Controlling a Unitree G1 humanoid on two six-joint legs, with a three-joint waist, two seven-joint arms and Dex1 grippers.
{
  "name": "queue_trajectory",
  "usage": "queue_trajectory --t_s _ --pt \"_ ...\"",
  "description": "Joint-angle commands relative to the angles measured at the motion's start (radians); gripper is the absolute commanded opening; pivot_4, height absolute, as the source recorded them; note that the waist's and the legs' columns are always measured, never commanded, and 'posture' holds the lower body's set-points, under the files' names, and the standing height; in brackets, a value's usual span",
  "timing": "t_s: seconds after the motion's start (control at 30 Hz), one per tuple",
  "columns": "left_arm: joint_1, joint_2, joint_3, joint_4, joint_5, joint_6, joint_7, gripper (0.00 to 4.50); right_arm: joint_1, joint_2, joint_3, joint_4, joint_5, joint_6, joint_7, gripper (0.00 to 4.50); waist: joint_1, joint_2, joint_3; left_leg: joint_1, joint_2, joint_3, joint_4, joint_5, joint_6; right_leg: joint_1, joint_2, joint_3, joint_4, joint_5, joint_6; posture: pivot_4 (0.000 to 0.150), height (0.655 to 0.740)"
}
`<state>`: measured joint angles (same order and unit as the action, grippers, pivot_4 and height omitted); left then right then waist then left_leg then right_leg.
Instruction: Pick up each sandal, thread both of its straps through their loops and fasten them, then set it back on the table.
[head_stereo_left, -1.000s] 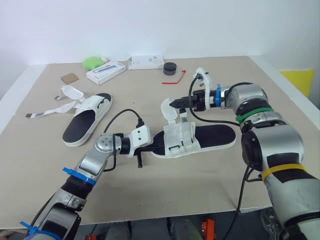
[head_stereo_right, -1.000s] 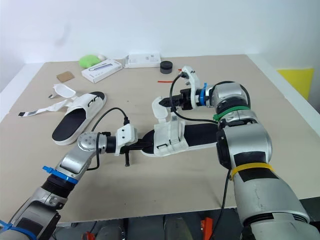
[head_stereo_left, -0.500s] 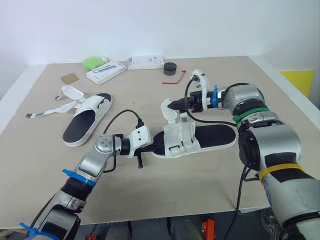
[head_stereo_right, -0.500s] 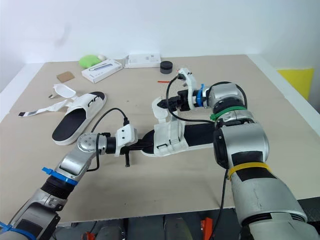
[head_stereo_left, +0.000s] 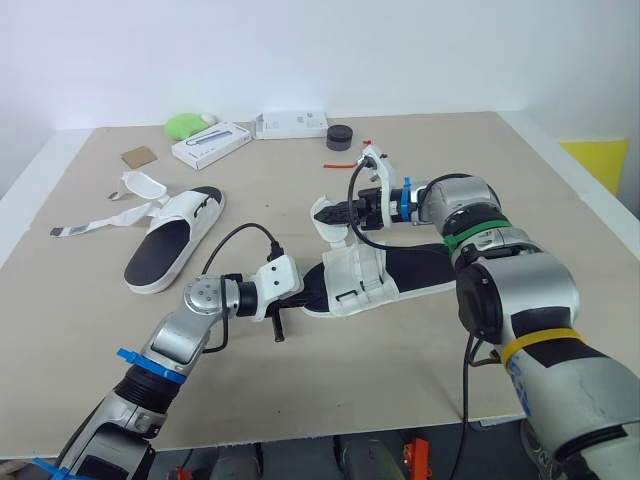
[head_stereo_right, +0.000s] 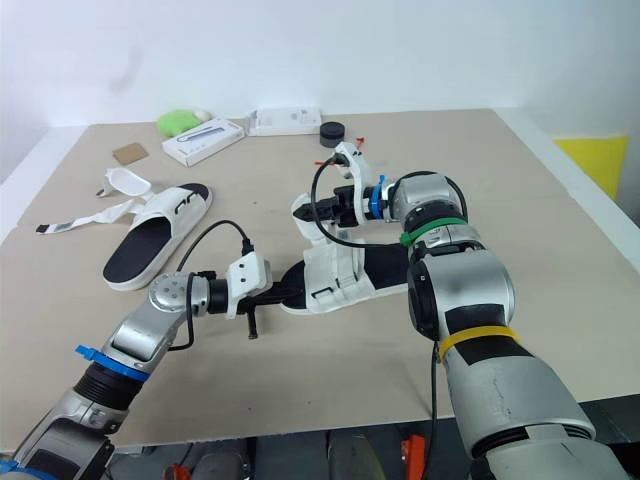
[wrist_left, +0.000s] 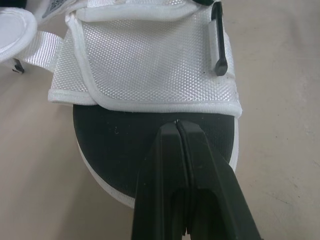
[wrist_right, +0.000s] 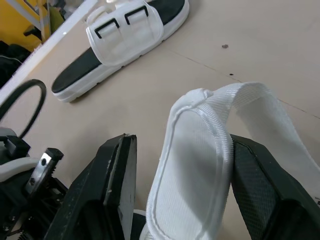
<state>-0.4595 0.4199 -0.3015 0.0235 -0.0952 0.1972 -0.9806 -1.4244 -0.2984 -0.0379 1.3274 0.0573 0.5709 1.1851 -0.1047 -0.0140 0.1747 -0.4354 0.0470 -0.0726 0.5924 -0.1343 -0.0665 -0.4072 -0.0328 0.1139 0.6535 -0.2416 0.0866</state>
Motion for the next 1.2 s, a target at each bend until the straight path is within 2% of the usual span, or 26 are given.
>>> queue_trajectory --t_s 0.03,0.23,0.33,0.4,0.5,0.6,0.7,0.83,0.9,1.0,1.2 --pt "0.03 0.021 -0.03 0.033 0.025 0.038 -0.009 0.0 -0.045 0.006 -0.037 -0.014 0.03 0.014 0.05 2.95 0.0 0.0 0.0 0.0 0.0 0.0 0.0 0.0 0.0 0.0 0.0 0.0 0.0 0.0 0.0 0.15 0.74" --pt "0.025 0.019 -0.027 0.034 0.024 0.041 -0.006 0.0 -0.037 -0.009 -0.01 -0.036 0.014 0.013 0.176 2.95 0.0 0.0 0.0 0.0 0.0 0.0 0.0 0.0 0.0 0.0 0.0 0.0 0.0 0.0 0.0 0.15 0.74" --pt "0.028 0.019 -0.027 0.036 0.023 0.038 -0.005 0.0 -0.027 -0.038 -0.017 -0.051 0.027 0.02 0.241 2.17 0.0 0.0 0.0 0.0 0.0 0.0 0.0 0.0 0.0 0.0 0.0 0.0 0.0 0.0 0.0 0.15 0.74" --pt "0.03 0.018 -0.028 0.038 0.023 0.035 -0.005 0.0 -0.015 -0.057 -0.017 -0.062 0.028 0.019 0.273 0.9 0.0 0.0 0.0 0.0 0.0 0.0 0.0 0.0 0.0 0.0 0.0 0.0 0.0 0.0 0.0 0.15 0.74" --pt "0.024 0.01 -0.034 0.048 0.022 0.029 -0.009 0.0 0.005 -0.082 -0.013 -0.08 0.026 0.016 0.29 0.08 0.0 0.0 0.0 0.0 0.0 0.0 0.0 0.0 0.0 0.0 0.0 0.0 0.0 0.0 0.0 0.15 0.74" --pt "0.011 -0.001 -0.04 0.065 0.024 0.022 -0.01 0.0 0.051 -0.1 0.005 -0.145 0.015 -0.049 0.29 0.08 0.001 0.0 0.0 0.0 0.0 0.0 0.0 0.0 0.0 0.0 0.0 0.0 0.001 0.0 0.0 0.15 0.74" --pt "0.0 -0.009 -0.043 0.078 0.027 0.015 -0.012 0.0 0.15 -0.126 0.08 -0.304 -0.015 -0.121 0.354 0.08 0.002 0.0 0.0 0.0 0.0 0.0 0.001 0.0 0.0 0.001 0.0 0.0 0.001 0.0 0.0 0.15 0.74" --pt "-0.001 -0.008 -0.048 0.091 0.027 0.002 -0.019 0.0 0.504 -0.212 0.235 -0.829 -0.124 -0.452 0.278 0.08 0.017 0.0 -0.003 0.0 0.0 -0.002 0.002 -0.001 -0.002 0.003 0.0 -0.002 0.0 -0.002 0.002 0.15 0.74" --pt "-0.003 -0.01 -0.05 0.098 0.028 -0.003 -0.021 0.0 0.589 -0.234 0.25 -0.949 -0.14 -0.585 0.219 0.08 0.019 0.003 -0.005 0.0 0.0 -0.002 0.003 -0.004 -0.006 0.003 0.0 -0.001 0.0 -0.004 0.002 0.15 0.74" --pt "-0.01 -0.014 -0.052 0.111 0.028 -0.011 -0.023 0.0 0.64 -0.239 0.239 -1.044 -0.109 -0.696 0.164 0.08 0.019 0.005 -0.006 0.003 0.0 -0.001 0.003 -0.004 -0.006 0.005 0.0 -0.001 0.0 -0.005 0.002 0.15 0.74" --pt "-0.029 -0.028 -0.061 0.147 0.03 -0.035 -0.03 0.0 0.635 -0.284 0.234 -1.124 -0.076 -0.802 0.155 0.08 0.024 0.005 -0.006 0.008 0.0 -0.001 0.004 -0.003 -0.006 0.01 -0.001 0.0 0.0 -0.006 -0.004 0.15 0.74"
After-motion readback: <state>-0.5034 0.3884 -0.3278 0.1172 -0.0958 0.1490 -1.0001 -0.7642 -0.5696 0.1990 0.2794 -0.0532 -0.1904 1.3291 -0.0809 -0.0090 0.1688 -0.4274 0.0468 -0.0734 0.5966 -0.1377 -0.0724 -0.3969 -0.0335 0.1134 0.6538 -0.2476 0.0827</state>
